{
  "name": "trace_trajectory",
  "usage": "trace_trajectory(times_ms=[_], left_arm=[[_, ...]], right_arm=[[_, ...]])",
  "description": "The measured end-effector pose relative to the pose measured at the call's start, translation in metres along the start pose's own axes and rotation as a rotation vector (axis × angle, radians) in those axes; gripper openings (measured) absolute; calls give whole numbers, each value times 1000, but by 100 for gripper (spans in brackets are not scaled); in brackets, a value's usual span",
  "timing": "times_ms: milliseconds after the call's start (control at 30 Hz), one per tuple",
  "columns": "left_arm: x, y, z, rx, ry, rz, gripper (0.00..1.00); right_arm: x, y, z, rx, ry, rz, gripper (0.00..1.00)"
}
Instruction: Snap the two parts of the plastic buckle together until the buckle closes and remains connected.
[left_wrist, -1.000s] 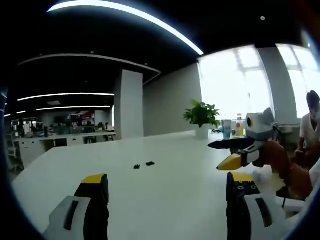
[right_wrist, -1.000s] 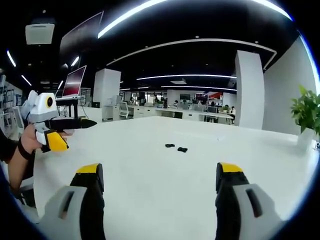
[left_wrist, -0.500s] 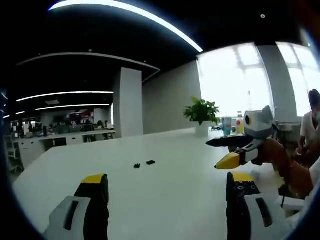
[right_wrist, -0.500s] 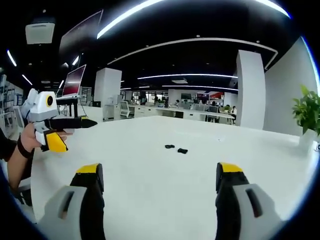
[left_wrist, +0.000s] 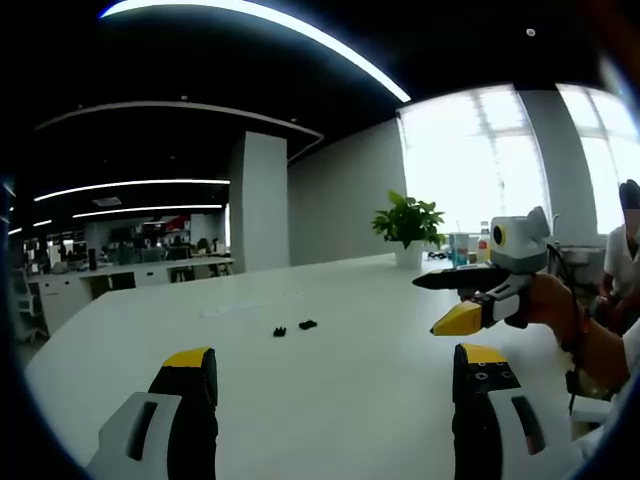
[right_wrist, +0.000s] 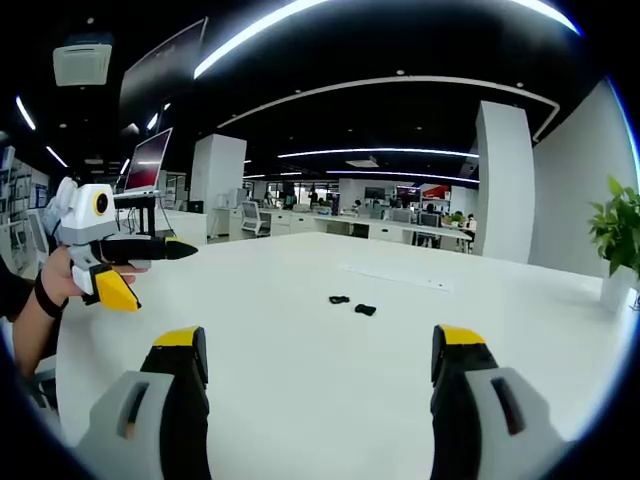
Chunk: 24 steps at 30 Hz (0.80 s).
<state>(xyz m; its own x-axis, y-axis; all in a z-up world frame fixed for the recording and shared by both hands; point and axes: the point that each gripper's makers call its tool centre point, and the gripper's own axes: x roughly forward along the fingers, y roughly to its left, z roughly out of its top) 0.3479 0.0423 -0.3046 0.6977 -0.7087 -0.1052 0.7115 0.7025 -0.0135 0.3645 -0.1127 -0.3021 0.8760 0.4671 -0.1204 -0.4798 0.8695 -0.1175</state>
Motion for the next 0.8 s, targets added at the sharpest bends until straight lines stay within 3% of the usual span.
trace_trajectory(times_ms=[400, 800], left_arm=[[6, 10, 2, -12, -1, 7, 100], [12, 19, 8, -14, -3, 18, 100]], right_arm=[[6, -8, -2, -12, 11, -5, 93], [14, -9, 10, -29, -2, -2, 93]])
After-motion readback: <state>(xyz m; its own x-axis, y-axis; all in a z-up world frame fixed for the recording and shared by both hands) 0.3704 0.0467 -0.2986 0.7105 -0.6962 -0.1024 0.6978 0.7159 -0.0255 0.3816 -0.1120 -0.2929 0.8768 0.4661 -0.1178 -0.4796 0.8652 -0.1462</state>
